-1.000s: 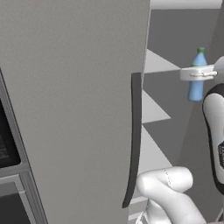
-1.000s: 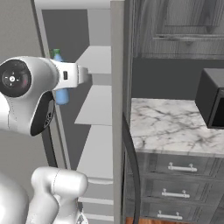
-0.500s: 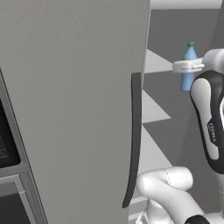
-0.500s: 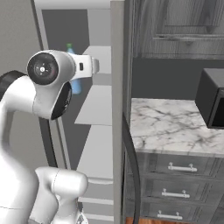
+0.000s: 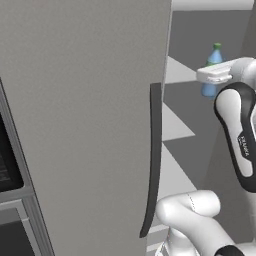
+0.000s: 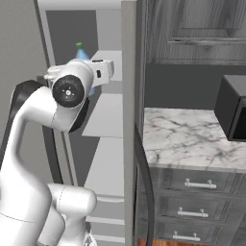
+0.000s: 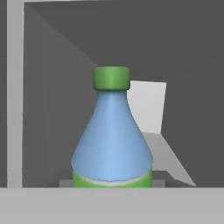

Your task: Take the bottled waters from the counter and place them in the freezer to freeze. Close the freezer door after placing the bottles.

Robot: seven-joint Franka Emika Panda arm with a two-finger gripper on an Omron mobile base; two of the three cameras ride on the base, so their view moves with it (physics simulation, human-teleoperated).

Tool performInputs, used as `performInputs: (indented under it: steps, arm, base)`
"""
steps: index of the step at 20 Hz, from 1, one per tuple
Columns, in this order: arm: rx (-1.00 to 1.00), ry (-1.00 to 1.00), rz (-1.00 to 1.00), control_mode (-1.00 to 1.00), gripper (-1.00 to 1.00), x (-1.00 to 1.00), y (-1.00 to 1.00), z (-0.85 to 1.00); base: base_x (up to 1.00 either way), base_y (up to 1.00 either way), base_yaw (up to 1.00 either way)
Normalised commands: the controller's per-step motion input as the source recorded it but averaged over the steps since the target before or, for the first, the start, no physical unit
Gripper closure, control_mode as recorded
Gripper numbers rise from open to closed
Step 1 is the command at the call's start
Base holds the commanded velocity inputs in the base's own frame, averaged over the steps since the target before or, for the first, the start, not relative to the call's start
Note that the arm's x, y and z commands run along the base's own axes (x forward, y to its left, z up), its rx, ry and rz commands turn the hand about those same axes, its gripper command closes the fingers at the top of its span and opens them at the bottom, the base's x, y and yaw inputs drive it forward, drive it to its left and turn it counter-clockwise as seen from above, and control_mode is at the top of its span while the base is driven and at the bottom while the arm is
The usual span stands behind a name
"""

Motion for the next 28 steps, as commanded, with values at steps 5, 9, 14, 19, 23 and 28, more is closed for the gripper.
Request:
performInputs:
  steps: [5,9,14,19,23,28]
  arm:
    - [0.01,-0.07,0.00,-1.00,1.00,0.24,0.00,0.01]
    - [0.00,0.00,0.00,-1.00,1.00,0.21,0.01,0.00]
    - [0.01,0.00,0.00,-1.00,1.00,0.18,0.04,0.03]
    - [0.03,0.00,0.00,-1.00,1.00,0.15,0.00,0.17]
    - [0.00,0.00,0.04,-1.00,1.00,0.30,0.00,0.01]
    - [0.00,0.00,0.06,-1.00,1.00,0.32,0.00,0.00]
  base:
    - [0.00,0.00,0.00]
    - [0.00,0.00,0.00]
    - [0.00,0.00,0.00]
    - [0.00,0.00,0.00]
    - [0.00,0.00,0.00]
    - [0.00,0.00,0.00]
